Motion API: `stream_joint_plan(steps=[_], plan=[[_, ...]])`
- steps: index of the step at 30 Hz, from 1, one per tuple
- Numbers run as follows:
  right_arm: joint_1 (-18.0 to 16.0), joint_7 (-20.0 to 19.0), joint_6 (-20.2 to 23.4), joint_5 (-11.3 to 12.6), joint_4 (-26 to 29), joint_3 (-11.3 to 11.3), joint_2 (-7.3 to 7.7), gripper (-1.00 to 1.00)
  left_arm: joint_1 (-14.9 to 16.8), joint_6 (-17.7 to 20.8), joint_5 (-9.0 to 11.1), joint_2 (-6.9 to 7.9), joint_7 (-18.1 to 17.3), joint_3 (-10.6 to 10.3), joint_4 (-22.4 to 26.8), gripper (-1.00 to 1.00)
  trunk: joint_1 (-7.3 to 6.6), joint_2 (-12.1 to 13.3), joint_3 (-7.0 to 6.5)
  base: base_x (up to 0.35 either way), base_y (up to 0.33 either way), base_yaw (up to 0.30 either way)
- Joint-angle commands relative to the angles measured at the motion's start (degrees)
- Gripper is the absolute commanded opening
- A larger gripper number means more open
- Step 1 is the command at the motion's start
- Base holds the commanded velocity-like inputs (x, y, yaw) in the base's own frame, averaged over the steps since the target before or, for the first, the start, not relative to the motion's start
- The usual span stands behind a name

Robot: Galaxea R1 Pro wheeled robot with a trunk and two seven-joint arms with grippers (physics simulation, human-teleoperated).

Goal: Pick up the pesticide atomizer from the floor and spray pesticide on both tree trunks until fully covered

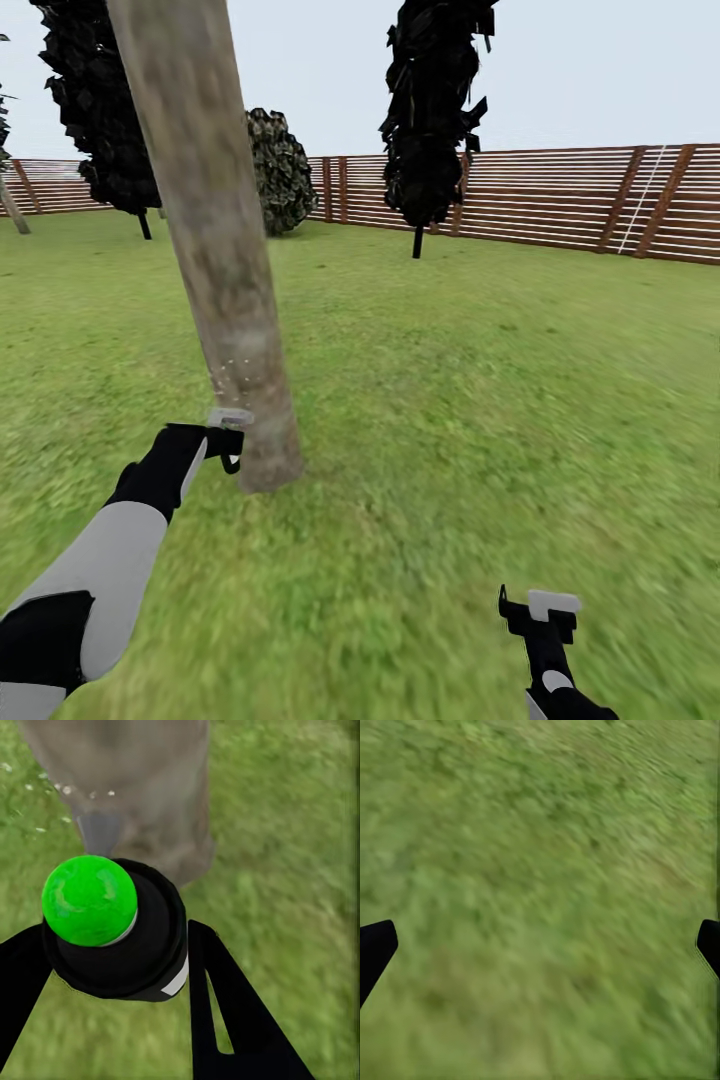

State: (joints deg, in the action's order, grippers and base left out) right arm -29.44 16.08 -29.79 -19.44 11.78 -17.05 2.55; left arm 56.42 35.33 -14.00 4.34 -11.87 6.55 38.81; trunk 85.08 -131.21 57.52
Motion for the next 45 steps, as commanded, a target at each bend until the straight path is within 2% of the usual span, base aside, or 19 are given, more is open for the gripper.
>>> stream_joint_plan(steps=[1,12,16,17,20,22,24,27,28,29,30,32,35,37,39,40,41,42,45], plan=[[0.0,0.0,0.0,0.0,0.0,0.0,0.00,1.00,0.0,0.0,0.0,0.03,0.0,0.0,0.0,-1.00,0.00,0.0,0.00,0.086,-0.273,0.000],[0.0,0.0,0.0,-0.1,0.0,0.0,0.00,1.00,-0.4,-0.1,0.0,0.67,0.0,0.2,-0.3,-1.00,0.00,0.0,0.00,0.075,-0.273,0.116],[0.0,0.0,0.0,-0.1,0.0,0.0,0.00,1.00,-1.6,-0.1,0.4,5.46,1.3,1.0,-0.3,-1.00,0.00,0.0,0.00,0.005,-0.273,0.275],[0.0,0.0,0.0,-0.1,0.0,0.0,0.00,1.00,-1.7,-0.1,0.4,5.80,1.4,1.0,-0.3,-1.00,0.00,0.0,0.00,0.001,-0.273,0.240],[0.0,0.0,0.0,-0.1,0.0,0.0,0.00,1.00,-1.7,-0.1,0.7,5.25,1.6,0.9,-0.4,-1.00,0.00,0.0,0.00,0.000,-0.273,0.104],[0.0,0.0,0.0,-0.1,0.0,0.0,0.00,1.00,-1.8,-0.2,0.5,2.57,1.8,0.8,-0.4,-1.00,0.00,0.0,0.00,0.000,-0.273,0.017],[0.0,0.0,0.0,-0.1,0.0,0.0,0.00,1.00,-1.8,-0.2,0.4,1.33,2.5,0.8,-0.4,-1.00,0.00,0.0,0.00,0.000,-0.273,0.006],[0.0,0.0,0.0,-0.1,-0.1,0.0,0.00,1.00,-1.8,-0.3,0.6,0.84,5.3,1.0,-0.4,-1.00,0.00,0.0,0.00,0.004,-0.273,0.001],[0.0,0.0,0.0,-0.1,0.0,0.0,0.00,1.00,-2.8,-0.7,0.5,4.14,5.7,3.4,-2.2,-1.00,0.00,0.0,0.00,0.093,-0.273,0.000],[0.0,0.0,0.0,-0.1,-0.1,0.0,0.00,1.00,-3.4,-0.9,0.5,6.53,5.6,5.1,-3.1,-1.00,0.00,0.0,0.00,0.130,-0.270,0.000],[0.0,0.0,0.0,-0.1,-0.1,0.0,0.00,1.00,-3.4,-1.1,0.5,6.98,5.6,5.3,-3.6,-1.00,0.00,0.0,0.00,0.144,-0.263,0.000],[0.0,0.0,0.0,-0.1,0.0,0.0,0.00,1.00,-3.6,-1.7,0.4,7.37,5.7,5.6,-5.0,-1.00,0.00,0.0,0.00,0.186,-0.236,0.000],[0.0,0.0,0.0,-0.1,0.0,0.0,0.00,1.00,-3.6,-1.9,0.7,6.48,5.7,5.7,-6.7,-1.00,0.00,0.0,0.00,0.229,-0.198,0.069],[0.0,0.0,0.0,-0.1,0.0,0.0,0.00,1.00,-3.7,-2.4,0.6,4.73,5.7,5.7,-8.6,-1.00,0.00,0.0,0.00,0.241,-0.182,0.228],[0.0,0.0,0.0,-0.1,0.0,0.0,0.00,1.00,-4.3,-4.5,0.5,4.70,5.7,5.9,-9.7,-1.00,0.00,0.0,0.00,0.248,-0.177,0.263],[0.0,0.0,0.0,-0.1,0.0,0.0,0.00,1.00,-5.0,-6.6,0.4,5.20,6.0,6.1,-10.4,-1.00,0.00,0.0,0.00,0.267,-0.171,0.273],[0.0,0.0,0.0,-0.1,0.0,0.0,0.00,1.00,-5.8,-8.0,0.5,7.44,7.2,7.2,-10.9,-1.00,0.00,0.0,0.00,0.276,-0.168,0.277],[0.0,0.0,0.0,0.0,0.0,0.0,0.00,1.00,-5.9,-8.2,0.5,8.23,7.4,7.7,-11.0,-1.00,0.00,0.0,0.00,0.277,-0.168,0.240],[0.0,0.0,0.0,-0.1,0.0,0.0,0.00,1.00,-6.0,-8.5,0.5,8.70,7.7,8.2,-11.0,-1.00,0.00,0.0,0.00,0.278,-0.167,0.125]])
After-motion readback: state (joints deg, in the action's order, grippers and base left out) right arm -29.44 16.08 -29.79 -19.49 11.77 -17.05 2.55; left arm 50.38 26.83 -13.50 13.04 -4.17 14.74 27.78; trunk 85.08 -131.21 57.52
